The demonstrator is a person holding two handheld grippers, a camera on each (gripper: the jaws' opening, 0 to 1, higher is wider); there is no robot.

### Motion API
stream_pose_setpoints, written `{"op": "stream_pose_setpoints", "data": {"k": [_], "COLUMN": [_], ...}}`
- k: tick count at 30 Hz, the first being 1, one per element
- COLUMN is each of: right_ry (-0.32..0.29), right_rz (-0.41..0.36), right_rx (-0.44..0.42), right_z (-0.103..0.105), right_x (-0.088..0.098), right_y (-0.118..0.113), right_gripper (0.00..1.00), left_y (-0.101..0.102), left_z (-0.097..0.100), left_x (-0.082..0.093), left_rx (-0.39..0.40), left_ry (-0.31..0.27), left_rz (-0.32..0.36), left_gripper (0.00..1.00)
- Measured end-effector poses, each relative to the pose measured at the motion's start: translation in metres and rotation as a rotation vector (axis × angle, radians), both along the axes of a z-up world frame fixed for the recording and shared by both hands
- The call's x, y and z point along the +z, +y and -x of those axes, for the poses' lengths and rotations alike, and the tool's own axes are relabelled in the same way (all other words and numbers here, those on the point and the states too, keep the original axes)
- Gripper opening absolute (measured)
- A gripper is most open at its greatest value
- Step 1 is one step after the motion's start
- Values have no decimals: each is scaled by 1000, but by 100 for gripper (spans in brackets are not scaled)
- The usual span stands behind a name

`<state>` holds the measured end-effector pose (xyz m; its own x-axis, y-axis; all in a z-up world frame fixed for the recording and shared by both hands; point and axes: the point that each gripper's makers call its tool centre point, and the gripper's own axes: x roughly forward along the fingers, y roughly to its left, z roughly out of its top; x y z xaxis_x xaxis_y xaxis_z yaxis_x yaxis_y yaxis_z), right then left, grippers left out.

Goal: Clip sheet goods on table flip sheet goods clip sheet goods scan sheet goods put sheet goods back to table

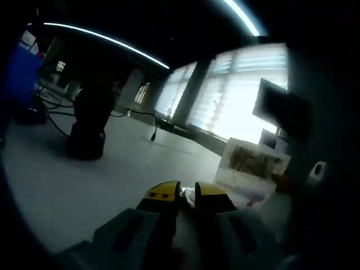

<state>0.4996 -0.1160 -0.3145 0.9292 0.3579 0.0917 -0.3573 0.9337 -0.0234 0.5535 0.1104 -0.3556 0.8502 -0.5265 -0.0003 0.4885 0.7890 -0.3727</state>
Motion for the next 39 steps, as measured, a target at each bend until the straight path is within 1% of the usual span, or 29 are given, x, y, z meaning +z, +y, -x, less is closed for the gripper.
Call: {"op": "stream_pose_setpoints", "data": {"k": [3,7,9,11,13,17,18,20,22,30,35,38,39], "right_ry": [8,25,36,43,46,58,59,59,58,51,55,71,62], "right_rz": [-31,-83,-109,-126,-140,-166,-171,-187,-193,-256,-312,-356,-364], "right_rx": [-22,-60,-71,-81,-95,-132,-138,-163,-178,-256,-304,-331,-331], "right_z": [-1,-2,-3,-3,-2,-3,-3,-2,-1,4,5,5,5], "right_x": [2,3,3,3,3,4,4,4,4,-1,-3,-8,-7], "right_y": [-4,-9,-11,-13,-16,-26,-28,-34,-38,-59,-73,-81,-82], "right_gripper": [0,0,0,0,0,0,0,0,0,0,0,0,0], "left_y": [7,13,13,12,11,8,7,4,5,5,5,5,5], "left_z": [-2,-4,-3,-1,-1,0,0,1,1,2,1,1,1], "left_x": [0,-6,-8,-3,-2,-1,-2,-6,-5,-6,-6,-6,-6], "left_rx": [26,52,52,45,42,49,41,20,26,41,46,45,43], "left_ry": [-40,-64,-68,-97,-103,-141,-143,-120,-132,-133,-128,-129,-129], "left_rz": [-34,-67,-79,-82,-86,-135,-143,-137,-143,-154,-152,-154,-153], "left_gripper": [3,3,3,3,3,3,4,4,4,4,4,4,4]}}
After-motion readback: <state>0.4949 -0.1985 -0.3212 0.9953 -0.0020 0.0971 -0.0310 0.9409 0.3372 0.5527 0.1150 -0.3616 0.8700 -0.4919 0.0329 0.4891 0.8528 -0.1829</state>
